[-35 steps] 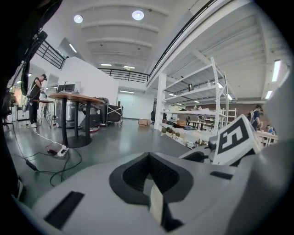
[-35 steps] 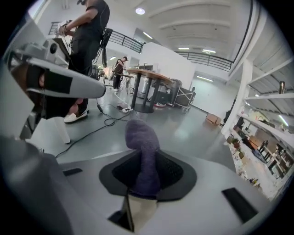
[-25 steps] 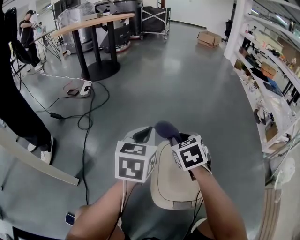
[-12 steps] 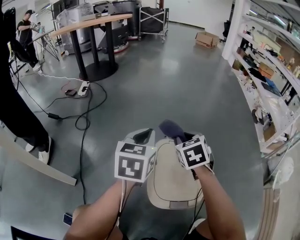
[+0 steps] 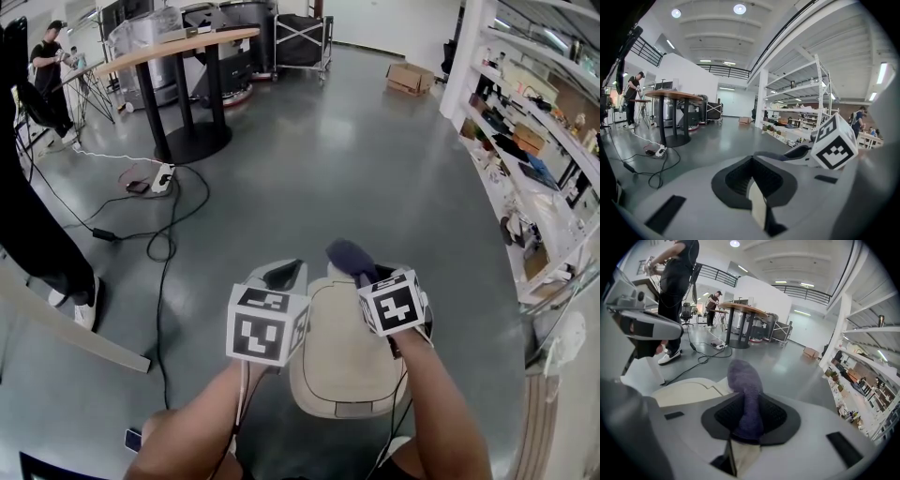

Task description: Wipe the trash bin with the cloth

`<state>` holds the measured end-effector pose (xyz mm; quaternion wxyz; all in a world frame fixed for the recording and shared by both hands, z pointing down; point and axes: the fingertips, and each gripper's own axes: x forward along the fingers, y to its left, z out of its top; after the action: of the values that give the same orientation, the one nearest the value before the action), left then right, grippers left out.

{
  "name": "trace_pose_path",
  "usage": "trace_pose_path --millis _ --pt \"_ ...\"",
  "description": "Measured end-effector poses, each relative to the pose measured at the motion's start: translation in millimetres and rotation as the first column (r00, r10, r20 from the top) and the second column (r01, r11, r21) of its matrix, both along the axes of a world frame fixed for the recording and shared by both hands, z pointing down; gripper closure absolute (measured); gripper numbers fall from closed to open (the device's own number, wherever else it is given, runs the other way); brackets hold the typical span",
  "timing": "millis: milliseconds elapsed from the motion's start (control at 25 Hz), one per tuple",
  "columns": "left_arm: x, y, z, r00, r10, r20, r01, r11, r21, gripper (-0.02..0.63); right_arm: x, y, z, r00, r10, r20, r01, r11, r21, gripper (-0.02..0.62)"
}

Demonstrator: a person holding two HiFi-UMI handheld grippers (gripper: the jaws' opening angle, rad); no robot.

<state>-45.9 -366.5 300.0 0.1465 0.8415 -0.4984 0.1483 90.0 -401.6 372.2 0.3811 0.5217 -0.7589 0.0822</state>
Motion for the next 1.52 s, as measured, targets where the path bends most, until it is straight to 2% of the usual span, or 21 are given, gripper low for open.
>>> trace_pose_path --millis 720,1200,1360,1520 --pt "-0.2 0.0 9.0 0.999 0.007 0.041 -0.007 1.000 0.003 0.609 40.4 0.9 3.5 0.996 0.082 0.023 -0.081 0.997 -0.016 0.495" --pt "2.3 7.2 8.5 0.999 0.025 0.031 -0.026 1.000 0.001 0.609 76.0 8.2 -2.1 0.985 0.172 0.016 -0.172 0.985 -0.009 0.495" --pt "-1.6 8.2 4.8 0.999 0.024 0.025 -0.024 1.000 0.006 0.609 63.3 11.5 -23.8 0.988 0.149 0.048 -0.150 0.988 0.036 0.495" --pt "-5.0 10.4 -1.3 1.000 0.019 0.008 -0.019 1.000 0.015 0.609 29.6 20.2 -34.7 0.989 0.084 0.118 -0.090 0.995 0.041 0.495"
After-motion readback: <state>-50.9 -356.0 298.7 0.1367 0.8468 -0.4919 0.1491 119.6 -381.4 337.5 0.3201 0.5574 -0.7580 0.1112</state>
